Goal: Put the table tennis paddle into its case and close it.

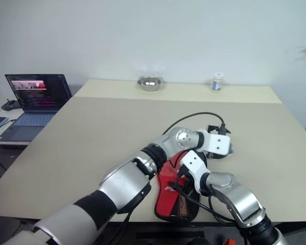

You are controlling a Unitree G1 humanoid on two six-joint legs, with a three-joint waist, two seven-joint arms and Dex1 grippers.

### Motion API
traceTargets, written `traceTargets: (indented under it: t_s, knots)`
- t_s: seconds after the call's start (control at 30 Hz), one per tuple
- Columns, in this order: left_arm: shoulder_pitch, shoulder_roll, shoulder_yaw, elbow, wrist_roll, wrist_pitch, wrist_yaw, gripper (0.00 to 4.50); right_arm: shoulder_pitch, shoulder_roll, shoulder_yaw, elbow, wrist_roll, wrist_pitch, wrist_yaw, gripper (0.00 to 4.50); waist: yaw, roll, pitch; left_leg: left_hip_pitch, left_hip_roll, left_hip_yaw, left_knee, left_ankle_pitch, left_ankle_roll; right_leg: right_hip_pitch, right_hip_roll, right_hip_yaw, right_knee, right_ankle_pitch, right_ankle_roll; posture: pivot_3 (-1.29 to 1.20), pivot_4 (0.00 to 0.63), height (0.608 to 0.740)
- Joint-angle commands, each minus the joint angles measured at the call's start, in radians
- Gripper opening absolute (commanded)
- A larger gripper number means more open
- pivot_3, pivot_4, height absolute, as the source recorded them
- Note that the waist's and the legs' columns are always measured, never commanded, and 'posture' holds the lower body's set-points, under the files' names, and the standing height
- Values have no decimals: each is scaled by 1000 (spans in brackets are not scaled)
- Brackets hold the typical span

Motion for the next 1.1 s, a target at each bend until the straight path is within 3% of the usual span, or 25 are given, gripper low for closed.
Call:
traceTargets:
  t_s: [0.03,0.33,0.53,0.8,0.97,1.1]
  knots:
    - [-23,82,78,-35,-49,42,43,4492,28,11,-24,61,10,71,-21,4500,-4,0,0,0,0,0,0,0,0,0,0,0,0,0,0,0,150,740]
    - [12,288,245,-55,-164,148,27,4492,15,-29,-105,-169,61,149,-31,4500,-1,2,5,-5,1,-1,-1,0,-1,-5,3,-1,1,0,-1,0,150,740]
    - [121,276,341,-124,-322,168,-362,4492,27,-141,-214,-347,177,177,70,4500,5,2,8,-16,-4,0,1,0,-1,-14,-1,-1,-2,1,-3,0,150,740]
    - [218,273,336,-300,-430,174,-667,4492,86,-342,-575,-477,454,277,240,4500,5,3,18,-20,-3,-2,1,0,0,-16,0,-3,-1,2,-4,0,150,740]
    - [296,281,264,-357,-403,154,-773,4492,90,-449,-622,-402,377,192,200,4500,0,3,19,-18,-2,-2,1,0,0,-15,1,-2,1,2,-4,0,150,740]
    - [319,280,238,-326,-380,129,-749,4492,47,-478,-598,-278,301,118,149,4500,2,2,21,-18,-2,-2,1,0,0,-16,2,-2,3,0,-2,0,150,740]
